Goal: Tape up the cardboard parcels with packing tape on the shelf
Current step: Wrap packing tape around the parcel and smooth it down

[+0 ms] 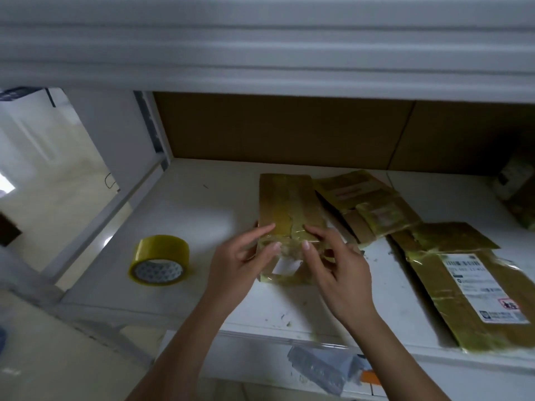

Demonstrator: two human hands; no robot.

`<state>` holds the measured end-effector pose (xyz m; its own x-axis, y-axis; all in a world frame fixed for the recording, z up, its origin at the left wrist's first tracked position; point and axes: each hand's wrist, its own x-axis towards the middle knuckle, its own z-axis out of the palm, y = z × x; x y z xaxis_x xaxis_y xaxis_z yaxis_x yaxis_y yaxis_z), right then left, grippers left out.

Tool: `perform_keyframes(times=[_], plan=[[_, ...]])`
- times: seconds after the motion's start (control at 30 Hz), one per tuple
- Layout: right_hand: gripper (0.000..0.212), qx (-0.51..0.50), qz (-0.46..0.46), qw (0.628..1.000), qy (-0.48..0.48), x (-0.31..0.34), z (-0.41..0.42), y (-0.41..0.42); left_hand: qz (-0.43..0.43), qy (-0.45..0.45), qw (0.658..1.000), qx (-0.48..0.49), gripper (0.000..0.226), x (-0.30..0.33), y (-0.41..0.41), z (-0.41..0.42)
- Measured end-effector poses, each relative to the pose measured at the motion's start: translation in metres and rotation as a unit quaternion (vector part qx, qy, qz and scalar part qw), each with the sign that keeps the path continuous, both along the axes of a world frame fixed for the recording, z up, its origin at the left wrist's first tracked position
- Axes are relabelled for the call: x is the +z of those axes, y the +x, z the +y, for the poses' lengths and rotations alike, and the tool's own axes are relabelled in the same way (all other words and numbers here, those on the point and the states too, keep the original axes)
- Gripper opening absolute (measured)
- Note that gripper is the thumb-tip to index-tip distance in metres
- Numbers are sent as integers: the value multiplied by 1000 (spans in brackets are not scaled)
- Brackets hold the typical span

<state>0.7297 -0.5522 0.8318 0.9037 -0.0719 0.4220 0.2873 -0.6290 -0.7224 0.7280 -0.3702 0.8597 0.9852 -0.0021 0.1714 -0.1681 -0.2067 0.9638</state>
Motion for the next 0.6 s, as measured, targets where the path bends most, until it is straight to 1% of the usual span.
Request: perform_keyframes(times=[0.13,0.23,0.33,0.47,0.6], plan=[[58,-25,-32,997,-68,7,5,3,-1,16,1000,10,34,-4,4,-2],[59,-26,-49,995,-88,6,4,7,-4,8,1000,18,36,-5,6,-3],[51,-30,-60,994,-85,4,5,11,-11,1,999,36,37,-7,9,-5],[38,-29,-72,995,-56,0,7,13,-22,-8,998,65,34,-10,11,-9],[26,-6,-52,998,-46,-2,2,15,-26,4,997,74,34,-10,12,-8]])
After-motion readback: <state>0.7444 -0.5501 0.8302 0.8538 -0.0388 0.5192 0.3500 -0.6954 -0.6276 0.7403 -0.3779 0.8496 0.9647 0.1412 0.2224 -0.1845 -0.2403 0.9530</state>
